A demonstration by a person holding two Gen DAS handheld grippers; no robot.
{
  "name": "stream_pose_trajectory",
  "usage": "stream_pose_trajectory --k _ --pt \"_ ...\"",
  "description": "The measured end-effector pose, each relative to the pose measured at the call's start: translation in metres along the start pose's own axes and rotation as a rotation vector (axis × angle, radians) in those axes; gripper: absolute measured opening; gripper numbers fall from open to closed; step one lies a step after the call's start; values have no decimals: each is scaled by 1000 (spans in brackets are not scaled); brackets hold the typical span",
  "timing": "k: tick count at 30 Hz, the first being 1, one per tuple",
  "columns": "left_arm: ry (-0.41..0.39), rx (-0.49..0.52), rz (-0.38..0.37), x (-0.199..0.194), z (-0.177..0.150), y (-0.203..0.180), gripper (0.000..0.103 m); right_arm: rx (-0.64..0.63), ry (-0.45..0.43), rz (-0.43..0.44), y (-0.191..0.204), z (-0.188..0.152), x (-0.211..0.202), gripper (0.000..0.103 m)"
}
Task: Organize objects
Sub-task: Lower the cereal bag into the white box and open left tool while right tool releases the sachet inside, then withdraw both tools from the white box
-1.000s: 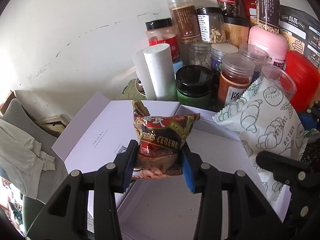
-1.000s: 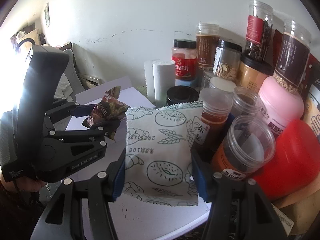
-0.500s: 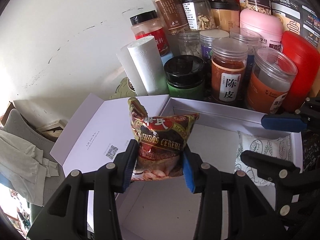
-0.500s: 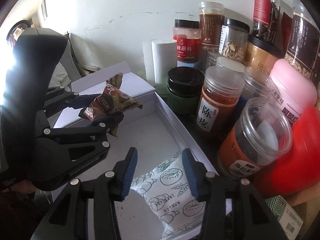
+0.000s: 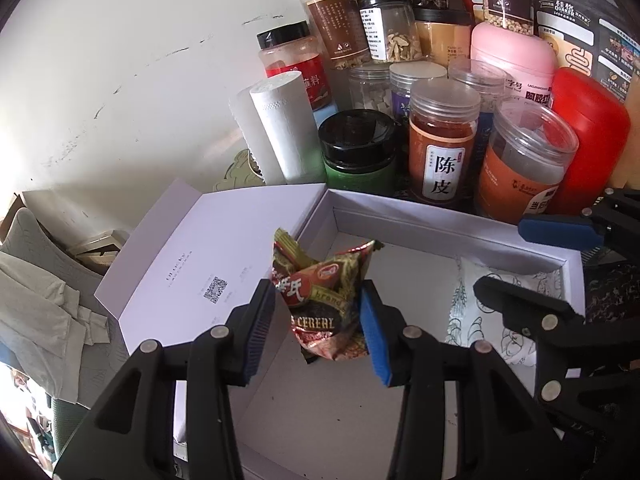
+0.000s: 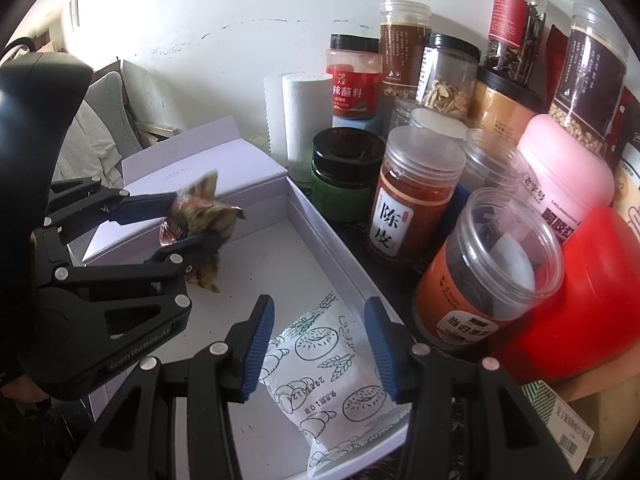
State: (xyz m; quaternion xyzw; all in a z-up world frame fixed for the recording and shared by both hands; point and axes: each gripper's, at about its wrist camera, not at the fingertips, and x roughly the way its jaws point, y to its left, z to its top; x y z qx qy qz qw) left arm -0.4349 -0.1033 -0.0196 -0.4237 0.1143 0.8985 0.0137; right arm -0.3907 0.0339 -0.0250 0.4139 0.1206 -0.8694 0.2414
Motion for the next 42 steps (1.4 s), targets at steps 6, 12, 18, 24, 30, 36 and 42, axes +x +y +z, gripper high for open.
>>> stream_pose_trajectory --k 6,12,18,24,30,36,42 --pt "-2 -4 33 -12 0 1 57 -1 -1 -24 0 -1 -14 60" --pt "-16 -7 32 -34 0 2 58 10 -22 -54 -1 -2 -40 61" --pt "-48 -21 39 -70 2 5 58 10 -59 -69 2 -2 -73 61" --pt "-88 -29 54 -113 3 5 58 2 -101 -65 9 -3 -111 61" --pt "-111 -40 72 -153 -2 4 58 -3 -129 -60 14 -4 -143 61" --pt "-123 -53 84 -182 -9 2 58 -10 -153 -59 17 -9 -170 63" --pt "-136 -59 84 -213 -17 -7 59 -13 -178 -67 23 -20 -197 63"
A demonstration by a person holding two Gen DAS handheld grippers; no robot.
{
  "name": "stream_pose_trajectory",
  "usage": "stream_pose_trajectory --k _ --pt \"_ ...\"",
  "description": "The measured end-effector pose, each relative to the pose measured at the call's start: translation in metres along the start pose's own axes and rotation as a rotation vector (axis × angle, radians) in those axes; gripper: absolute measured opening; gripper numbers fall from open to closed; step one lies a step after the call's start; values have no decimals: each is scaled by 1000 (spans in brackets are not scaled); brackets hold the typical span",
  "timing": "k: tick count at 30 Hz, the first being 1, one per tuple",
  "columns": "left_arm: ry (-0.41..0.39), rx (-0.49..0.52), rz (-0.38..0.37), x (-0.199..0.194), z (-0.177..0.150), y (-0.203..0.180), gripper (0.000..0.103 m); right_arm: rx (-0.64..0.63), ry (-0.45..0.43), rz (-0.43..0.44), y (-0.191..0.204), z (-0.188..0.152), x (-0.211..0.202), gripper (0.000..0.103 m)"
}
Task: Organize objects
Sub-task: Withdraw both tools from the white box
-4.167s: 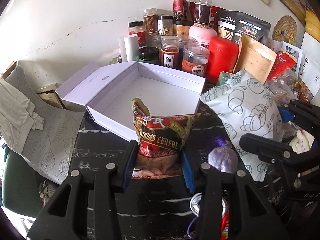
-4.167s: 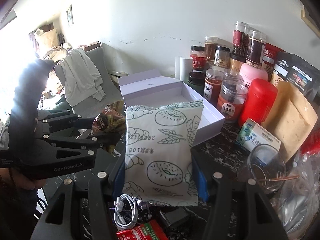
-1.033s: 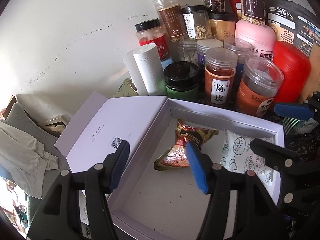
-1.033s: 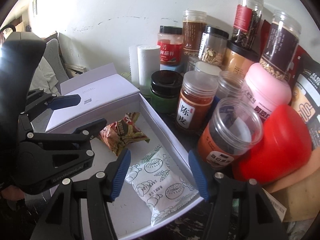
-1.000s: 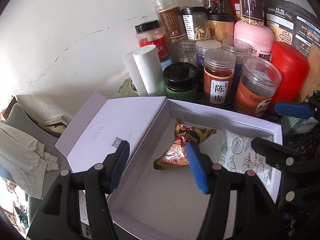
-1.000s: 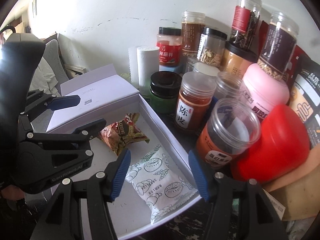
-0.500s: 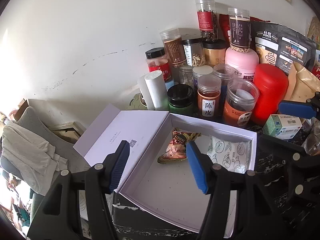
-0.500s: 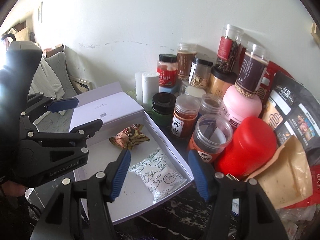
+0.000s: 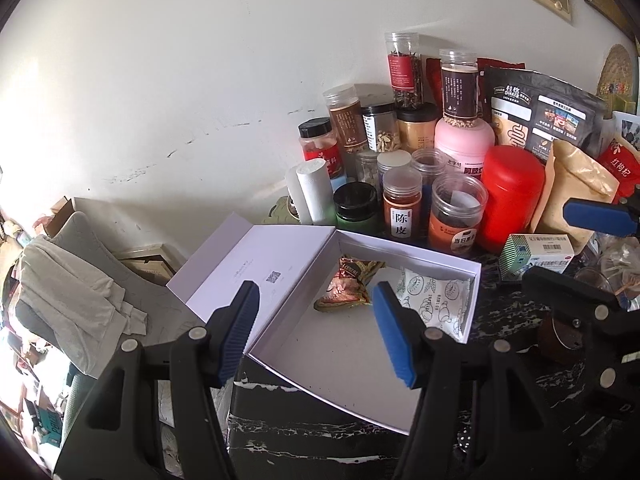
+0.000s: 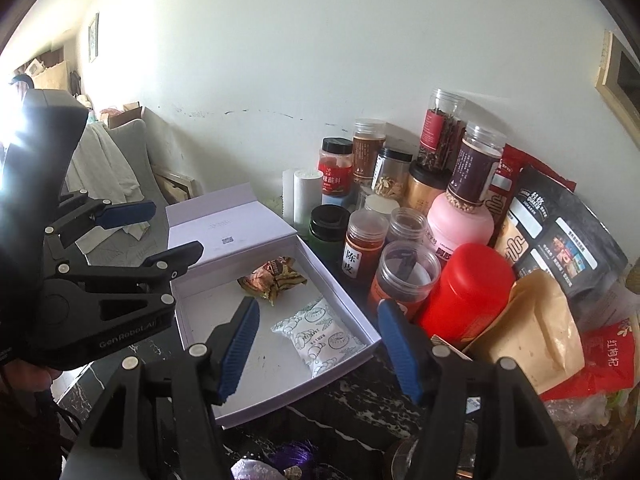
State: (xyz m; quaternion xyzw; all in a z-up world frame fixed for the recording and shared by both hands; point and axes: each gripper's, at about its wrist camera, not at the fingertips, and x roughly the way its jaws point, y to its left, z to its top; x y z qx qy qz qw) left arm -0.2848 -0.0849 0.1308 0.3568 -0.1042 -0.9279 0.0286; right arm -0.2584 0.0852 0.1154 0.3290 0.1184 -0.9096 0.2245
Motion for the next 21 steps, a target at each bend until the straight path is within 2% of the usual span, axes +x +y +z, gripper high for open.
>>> stream_pose_trajectory --k 4,12,21 --pt "-13 -9 -2 -23 -7 -4 69 -5 -17 -3 4 -6 -20 64" --pt "-30 -19 21 -68 -25 -11 78 -12 -42 -7 12 -22 -56 67" --pt "-36 -28 18 -111 -54 -24 81 -7 -59 -7 16 -48 -89 67"
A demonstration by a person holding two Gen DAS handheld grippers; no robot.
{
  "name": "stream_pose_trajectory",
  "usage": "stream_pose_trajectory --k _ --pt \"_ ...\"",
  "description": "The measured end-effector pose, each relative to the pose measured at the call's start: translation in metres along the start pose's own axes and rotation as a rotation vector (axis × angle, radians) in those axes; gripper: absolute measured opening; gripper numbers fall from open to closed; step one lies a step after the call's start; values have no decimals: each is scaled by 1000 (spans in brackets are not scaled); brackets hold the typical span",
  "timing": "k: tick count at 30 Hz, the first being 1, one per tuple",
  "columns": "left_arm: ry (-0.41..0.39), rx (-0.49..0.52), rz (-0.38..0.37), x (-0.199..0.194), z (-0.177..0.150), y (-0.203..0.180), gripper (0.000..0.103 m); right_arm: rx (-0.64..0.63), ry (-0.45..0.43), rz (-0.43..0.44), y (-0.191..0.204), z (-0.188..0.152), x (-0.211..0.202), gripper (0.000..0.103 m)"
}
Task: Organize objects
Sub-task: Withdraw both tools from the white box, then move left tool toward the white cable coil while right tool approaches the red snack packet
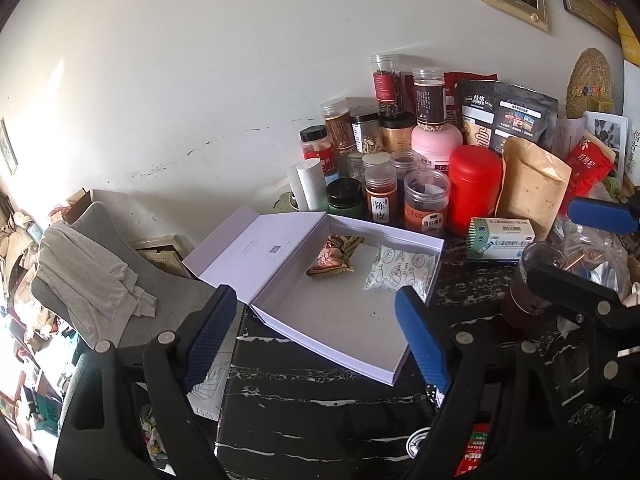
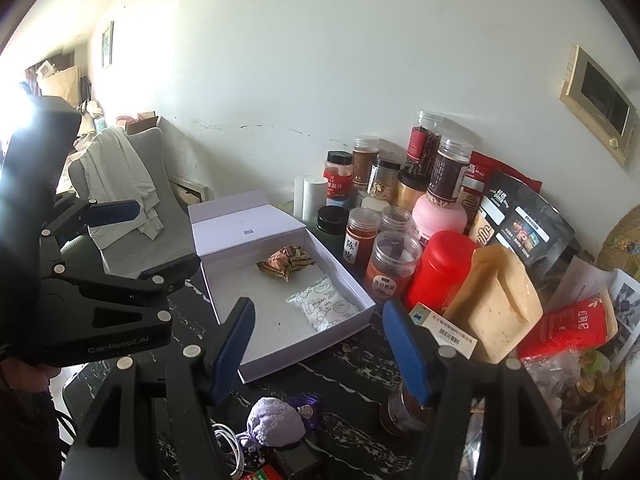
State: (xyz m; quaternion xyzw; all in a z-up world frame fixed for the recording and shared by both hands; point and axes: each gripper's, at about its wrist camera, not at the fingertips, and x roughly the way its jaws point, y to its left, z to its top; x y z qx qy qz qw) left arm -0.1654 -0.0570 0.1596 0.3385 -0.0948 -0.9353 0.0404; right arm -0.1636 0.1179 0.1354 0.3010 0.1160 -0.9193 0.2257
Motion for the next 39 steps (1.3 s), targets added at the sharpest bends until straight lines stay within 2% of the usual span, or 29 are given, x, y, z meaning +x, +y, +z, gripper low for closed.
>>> stream_pose_trajectory --k 21,28,39 --pt "25 4 -51 -58 -87 -44 81 21 40 8 3 -85 -38 67" --pt "55 -13 -78 -59 -121 -47 81 27 63 28 7 -114 -41 67" --pt "109 -52 -125 -41 -164 -44 81 35 113 59 21 -153 -32 67"
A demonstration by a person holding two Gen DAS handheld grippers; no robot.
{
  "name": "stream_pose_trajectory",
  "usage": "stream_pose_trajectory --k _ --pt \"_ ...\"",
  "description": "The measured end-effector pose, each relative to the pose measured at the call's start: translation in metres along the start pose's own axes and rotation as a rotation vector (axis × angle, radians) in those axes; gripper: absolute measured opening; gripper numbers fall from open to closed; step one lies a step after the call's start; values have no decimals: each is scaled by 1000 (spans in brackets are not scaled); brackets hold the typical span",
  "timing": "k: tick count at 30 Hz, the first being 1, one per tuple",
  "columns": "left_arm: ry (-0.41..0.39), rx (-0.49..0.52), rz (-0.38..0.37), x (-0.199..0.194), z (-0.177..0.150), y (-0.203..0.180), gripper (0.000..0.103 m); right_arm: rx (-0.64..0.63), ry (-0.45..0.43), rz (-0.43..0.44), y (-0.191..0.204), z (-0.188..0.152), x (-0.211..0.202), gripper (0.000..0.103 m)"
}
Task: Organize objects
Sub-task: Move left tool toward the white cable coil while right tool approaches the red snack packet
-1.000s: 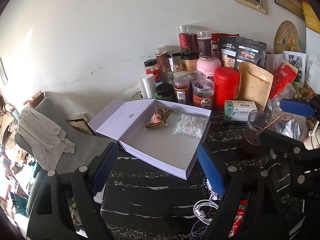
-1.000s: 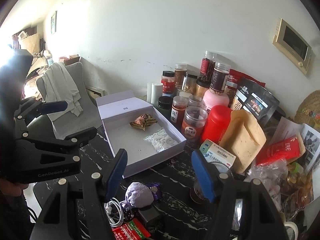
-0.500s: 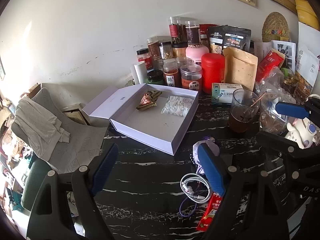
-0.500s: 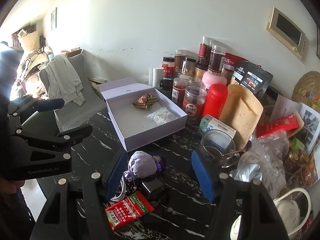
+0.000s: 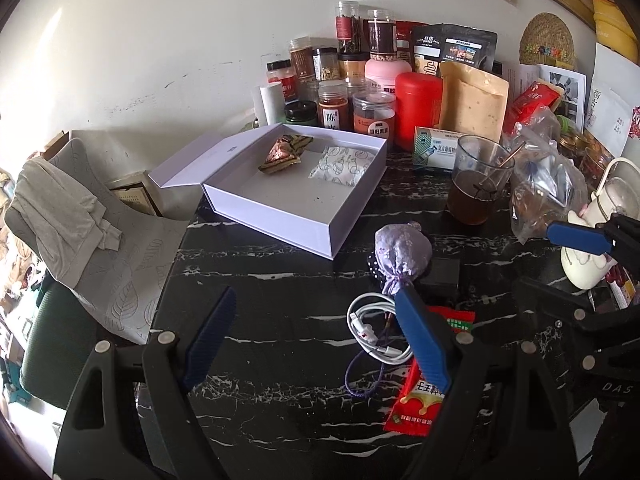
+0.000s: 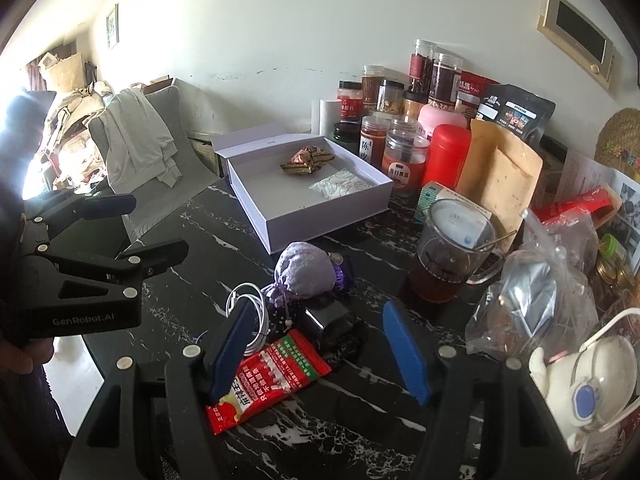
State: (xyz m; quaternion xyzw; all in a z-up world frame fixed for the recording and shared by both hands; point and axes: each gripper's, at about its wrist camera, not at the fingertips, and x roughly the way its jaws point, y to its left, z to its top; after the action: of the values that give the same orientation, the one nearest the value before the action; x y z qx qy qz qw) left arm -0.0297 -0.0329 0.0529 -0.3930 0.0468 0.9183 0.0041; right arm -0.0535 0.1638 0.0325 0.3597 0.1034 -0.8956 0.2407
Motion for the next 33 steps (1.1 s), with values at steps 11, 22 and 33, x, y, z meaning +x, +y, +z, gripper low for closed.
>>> stream_pose_trajectory --k 11,22,33 --pt "58 -25 -39 33 -33 8 81 40 80 30 11 -35 31 67" --pt "57 -7 -45 49 -52 9 81 91 140 32 20 -55 55 70" --pt "87 32 -38 72 -64 2 81 189 214 -9 27 -66 92 85"
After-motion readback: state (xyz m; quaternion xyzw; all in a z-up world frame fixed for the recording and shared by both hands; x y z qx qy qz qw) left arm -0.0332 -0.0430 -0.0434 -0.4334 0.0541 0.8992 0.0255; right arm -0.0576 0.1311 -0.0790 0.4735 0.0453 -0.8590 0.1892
